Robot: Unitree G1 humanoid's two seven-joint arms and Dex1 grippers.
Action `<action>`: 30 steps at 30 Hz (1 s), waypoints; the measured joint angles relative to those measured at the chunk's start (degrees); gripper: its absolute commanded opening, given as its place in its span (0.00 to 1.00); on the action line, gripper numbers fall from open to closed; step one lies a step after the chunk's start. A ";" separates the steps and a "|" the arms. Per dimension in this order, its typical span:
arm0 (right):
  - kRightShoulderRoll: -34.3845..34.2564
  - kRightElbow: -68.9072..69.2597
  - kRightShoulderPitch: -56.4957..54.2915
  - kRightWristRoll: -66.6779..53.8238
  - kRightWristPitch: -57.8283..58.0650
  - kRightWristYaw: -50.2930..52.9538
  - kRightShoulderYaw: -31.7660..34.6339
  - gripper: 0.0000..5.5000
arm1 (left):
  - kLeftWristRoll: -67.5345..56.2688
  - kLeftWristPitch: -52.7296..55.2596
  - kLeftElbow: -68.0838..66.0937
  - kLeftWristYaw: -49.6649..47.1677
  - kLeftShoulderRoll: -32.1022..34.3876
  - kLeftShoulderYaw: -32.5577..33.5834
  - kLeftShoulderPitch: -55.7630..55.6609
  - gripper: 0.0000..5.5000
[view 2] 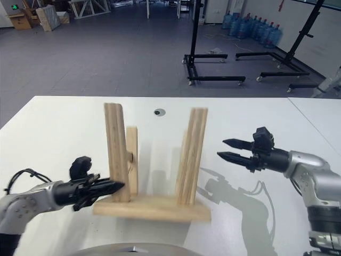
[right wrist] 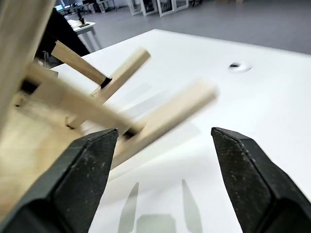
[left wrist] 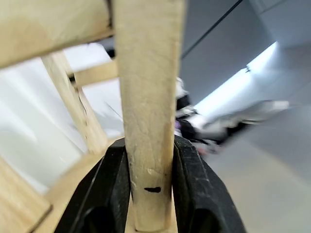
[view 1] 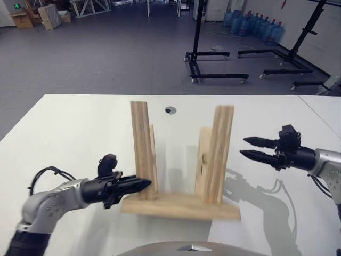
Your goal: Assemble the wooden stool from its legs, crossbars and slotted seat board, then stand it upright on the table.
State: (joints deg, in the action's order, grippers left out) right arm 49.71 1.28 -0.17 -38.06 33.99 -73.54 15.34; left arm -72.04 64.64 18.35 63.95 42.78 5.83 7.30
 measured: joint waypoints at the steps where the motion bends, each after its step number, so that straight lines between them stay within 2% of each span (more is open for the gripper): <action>1: 0.07 0.88 0.77 -0.23 0.80 0.01 -0.04 0.64 | -1.77 1.94 -0.19 -1.29 0.80 0.52 -0.04 0.18; 5: 0.08 3.03 1.02 -0.24 2.25 0.81 -0.85 0.64 | -4.55 6.20 -1.33 -8.07 -0.96 -0.64 -0.35 0.18; 7: 0.04 4.15 1.03 -0.30 2.28 1.13 -0.86 0.64 | -5.15 6.18 -2.28 -11.75 -3.82 -0.70 -1.09 0.28; 14: -2.77 8.58 8.02 -3.07 3.72 5.73 2.34 0.64 | -6.74 5.69 -5.16 -20.03 -5.73 4.55 -2.57 0.50; 19: -4.85 10.35 11.46 -4.22 3.75 9.42 5.61 0.64 | -10.75 7.04 -6.75 -20.64 -2.99 8.20 -5.93 0.50; 23: -6.13 10.37 11.53 -4.20 2.56 10.62 5.51 0.64 | -10.21 6.96 -8.43 -21.33 -2.98 8.65 -7.30 0.50; 25: -6.33 10.65 12.18 -4.24 1.79 10.45 6.25 0.64 | -7.79 5.15 -8.96 -20.31 -1.80 11.45 -6.64 0.50; 30: -0.78 14.20 25.78 0.25 -5.94 -1.10 9.64 0.64 | 5.78 -8.10 -9.50 -14.51 5.00 21.79 -1.25 0.50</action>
State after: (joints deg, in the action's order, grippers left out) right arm 48.94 15.48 25.61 -37.81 28.05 -74.64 24.98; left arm -66.26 56.55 8.85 49.44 47.78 27.62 6.05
